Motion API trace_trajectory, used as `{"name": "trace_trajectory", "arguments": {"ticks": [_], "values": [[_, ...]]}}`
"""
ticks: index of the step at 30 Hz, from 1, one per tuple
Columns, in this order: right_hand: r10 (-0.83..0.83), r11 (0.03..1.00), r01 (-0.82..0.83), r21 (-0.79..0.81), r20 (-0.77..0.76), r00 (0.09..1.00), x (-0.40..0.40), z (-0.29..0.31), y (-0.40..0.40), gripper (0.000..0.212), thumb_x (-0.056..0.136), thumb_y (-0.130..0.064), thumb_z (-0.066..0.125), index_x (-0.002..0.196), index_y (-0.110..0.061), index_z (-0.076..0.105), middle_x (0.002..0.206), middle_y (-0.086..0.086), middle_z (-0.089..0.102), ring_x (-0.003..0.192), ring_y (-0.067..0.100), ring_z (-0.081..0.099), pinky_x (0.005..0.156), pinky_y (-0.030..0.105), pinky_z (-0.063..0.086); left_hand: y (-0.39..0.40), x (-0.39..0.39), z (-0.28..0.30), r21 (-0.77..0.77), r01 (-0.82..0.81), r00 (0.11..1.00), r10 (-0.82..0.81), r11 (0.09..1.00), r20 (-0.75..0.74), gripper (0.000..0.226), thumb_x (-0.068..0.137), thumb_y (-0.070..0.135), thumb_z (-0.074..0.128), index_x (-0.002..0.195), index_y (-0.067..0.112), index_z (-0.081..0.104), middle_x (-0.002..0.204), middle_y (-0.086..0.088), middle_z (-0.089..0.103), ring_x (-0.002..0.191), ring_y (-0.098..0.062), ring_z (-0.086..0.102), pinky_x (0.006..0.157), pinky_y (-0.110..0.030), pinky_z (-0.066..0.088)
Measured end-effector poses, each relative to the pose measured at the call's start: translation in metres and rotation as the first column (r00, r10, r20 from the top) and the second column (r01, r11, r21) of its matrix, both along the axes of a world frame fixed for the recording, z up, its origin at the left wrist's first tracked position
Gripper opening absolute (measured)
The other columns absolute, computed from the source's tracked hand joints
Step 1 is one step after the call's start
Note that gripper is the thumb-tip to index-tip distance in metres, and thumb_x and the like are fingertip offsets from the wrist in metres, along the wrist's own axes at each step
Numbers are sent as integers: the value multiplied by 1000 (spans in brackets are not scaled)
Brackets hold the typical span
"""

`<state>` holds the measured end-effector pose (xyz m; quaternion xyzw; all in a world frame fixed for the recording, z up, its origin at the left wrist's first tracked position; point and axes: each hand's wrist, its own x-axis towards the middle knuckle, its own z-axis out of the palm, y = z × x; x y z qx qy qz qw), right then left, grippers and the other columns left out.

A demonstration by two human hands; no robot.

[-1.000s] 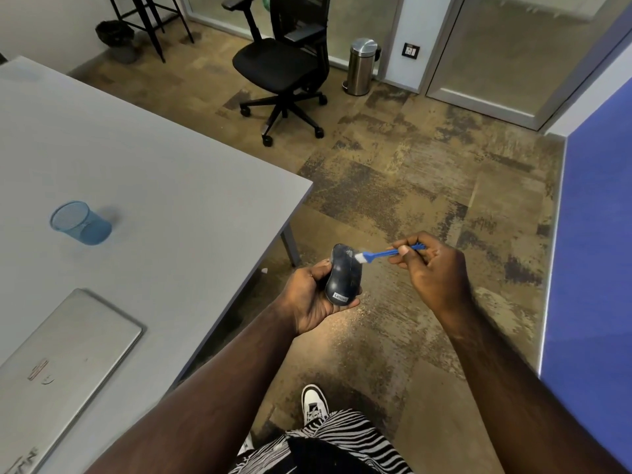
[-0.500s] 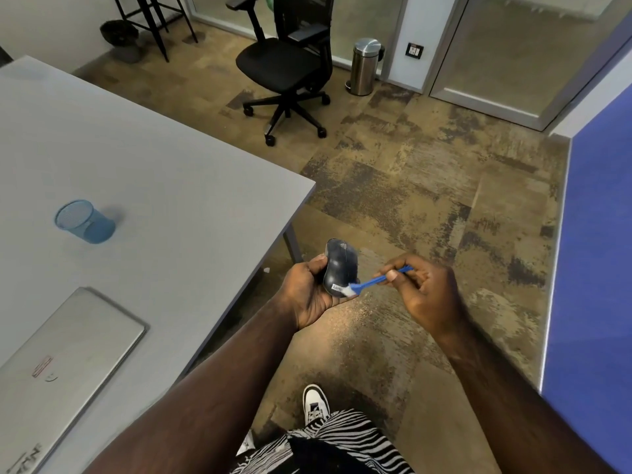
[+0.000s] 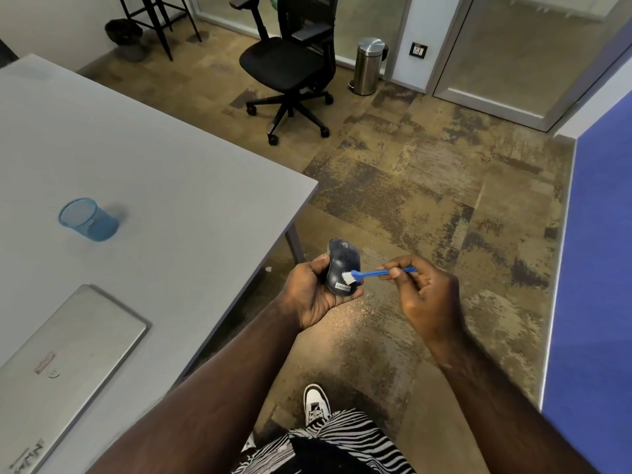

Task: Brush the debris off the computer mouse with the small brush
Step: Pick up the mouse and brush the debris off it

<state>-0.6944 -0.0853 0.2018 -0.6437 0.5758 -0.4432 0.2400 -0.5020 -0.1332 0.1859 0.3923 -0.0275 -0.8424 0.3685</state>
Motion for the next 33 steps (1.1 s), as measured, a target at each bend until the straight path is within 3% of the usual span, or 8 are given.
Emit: {"name": "trace_trajectory", "arguments": {"ticks": [4,8,11,15,19,25,29,33], "values": [[98,995,-98,4,-85,992,4,1,5,14,88,-7,62,92,-17,71,69,-29,63,52,-8,56,49,5,34,1,2,1,27,-37,997,39,999,-61,35,102,20,31,124,2,51,119,-24,57,101,-39,62,81,-57,54],[1,999,-2,-39,-26,1000,-2,2,1,18,90,-9,62,96,-24,71,69,-19,68,44,3,53,39,18,37,-1,3,2,5,-20,1000,20,1000,-5,33,101,22,35,117,2,56,116,-23,60,103,-39,62,82,-58,52],[106,992,-111,-60,-89,990,2,3,5,15,88,-3,63,93,-14,72,76,-31,62,55,-12,57,50,1,33,1,4,3,44,-35,997,38,998,-60,34,101,22,34,118,0,54,115,-25,59,99,-40,63,79,-58,54],[-43,999,43,-29,-27,999,-1,2,-2,14,92,-6,62,97,-15,72,75,-1,74,45,0,53,40,16,38,3,2,1,-37,45,999,-44,998,24,37,102,24,32,117,3,58,118,-25,59,98,-40,61,79,-51,56],[-28,999,23,-46,-102,994,5,8,-7,16,93,-14,59,100,-24,69,82,-10,74,60,-14,60,51,2,38,5,1,2,-79,102,994,-98,992,49,37,101,22,32,123,6,55,117,-26,58,93,-40,62,75,-46,58],[-151,985,156,72,-74,986,-4,12,-32,15,95,-14,60,98,-24,71,84,-3,77,70,7,72,54,23,54,10,-4,3,-134,187,982,-183,973,42,36,98,19,38,129,12,56,119,-22,60,94,-39,66,76,-46,58],[-57,998,60,33,-96,994,-8,17,-30,12,91,-21,60,96,-28,69,79,-11,74,63,-4,67,51,12,50,11,-1,-1,-123,178,982,-169,976,81,32,98,19,37,115,12,63,111,-22,63,93,-39,65,73,-44,59],[-128,988,136,67,-121,984,-10,16,-32,20,95,-14,61,99,-31,70,78,-12,73,70,0,71,50,10,47,10,2,-3,-136,170,985,-163,976,64,32,97,20,40,113,13,67,105,-20,69,92,-39,66,73,-45,59]]}}
